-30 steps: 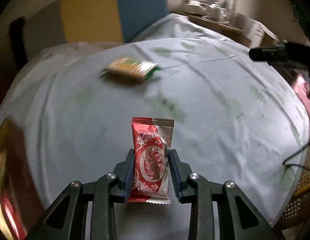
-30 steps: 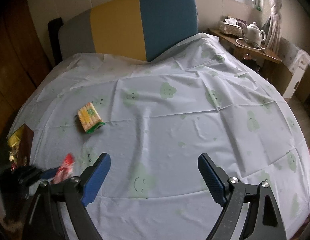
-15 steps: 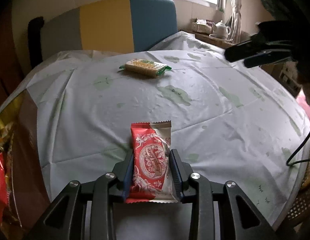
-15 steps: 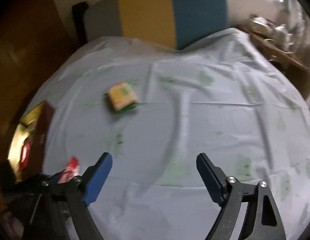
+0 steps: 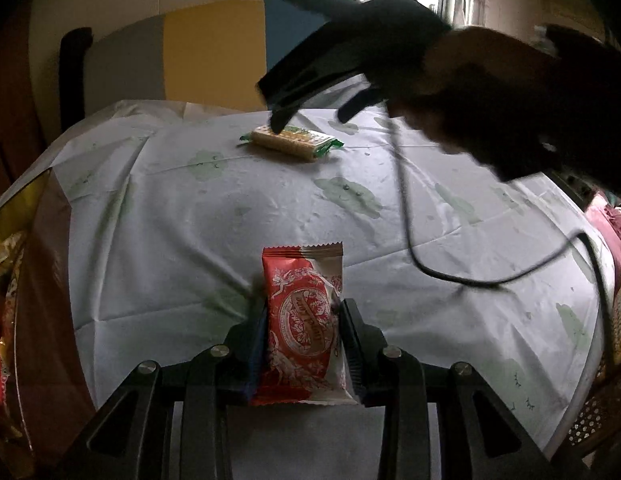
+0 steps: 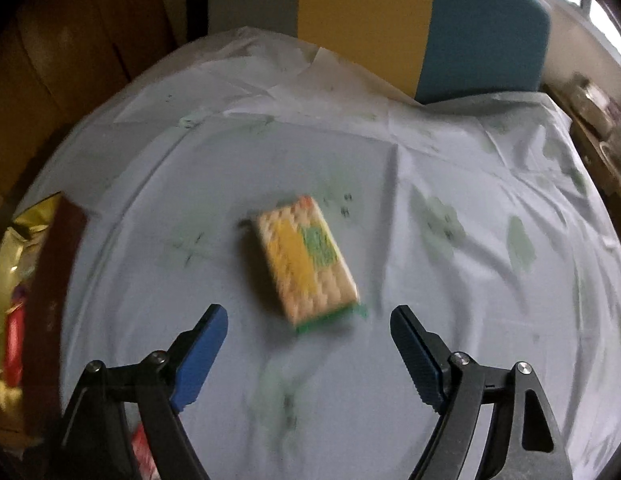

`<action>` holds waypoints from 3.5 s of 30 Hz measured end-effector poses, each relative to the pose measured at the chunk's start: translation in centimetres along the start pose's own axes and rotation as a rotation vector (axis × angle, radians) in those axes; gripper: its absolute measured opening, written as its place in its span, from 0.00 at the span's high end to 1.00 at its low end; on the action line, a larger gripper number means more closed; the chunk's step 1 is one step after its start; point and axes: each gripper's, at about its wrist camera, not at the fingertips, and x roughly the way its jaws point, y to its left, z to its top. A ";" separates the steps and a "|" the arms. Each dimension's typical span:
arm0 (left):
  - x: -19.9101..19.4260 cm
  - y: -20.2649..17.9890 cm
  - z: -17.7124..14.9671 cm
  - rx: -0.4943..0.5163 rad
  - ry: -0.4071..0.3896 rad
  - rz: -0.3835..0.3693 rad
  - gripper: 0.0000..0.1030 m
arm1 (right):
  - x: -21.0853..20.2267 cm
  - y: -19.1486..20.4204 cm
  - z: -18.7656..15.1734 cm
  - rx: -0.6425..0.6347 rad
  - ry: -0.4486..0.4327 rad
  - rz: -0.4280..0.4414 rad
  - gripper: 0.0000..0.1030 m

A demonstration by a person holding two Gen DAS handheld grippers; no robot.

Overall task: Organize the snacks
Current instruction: 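Hold the sweet in the left tool while the right tool grasps the WEIDAN cracker pack, then carry the red-and-white sweet with the left tool into the gold tray and release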

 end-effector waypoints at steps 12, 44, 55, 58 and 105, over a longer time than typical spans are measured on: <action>-0.1 -0.2 -0.1 0.004 -0.004 0.006 0.65 | 0.8 2.1 -1.1 -0.144 0.052 -0.018 0.53; -5.3 -1.2 1.6 -0.018 0.036 0.072 0.66 | -3.7 0.9 -15.3 -0.082 0.129 0.005 0.52; -6.5 -1.3 0.9 -0.044 0.037 0.070 0.66 | -3.8 1.8 -15.1 -0.112 0.120 -0.024 0.54; -6.8 -1.4 0.9 -0.048 0.035 0.071 0.66 | -3.9 2.2 -15.1 -0.131 0.112 -0.039 0.54; -12.0 28.8 -0.9 -0.987 -0.080 0.160 0.66 | -4.3 3.0 -15.4 -0.186 0.097 -0.073 0.54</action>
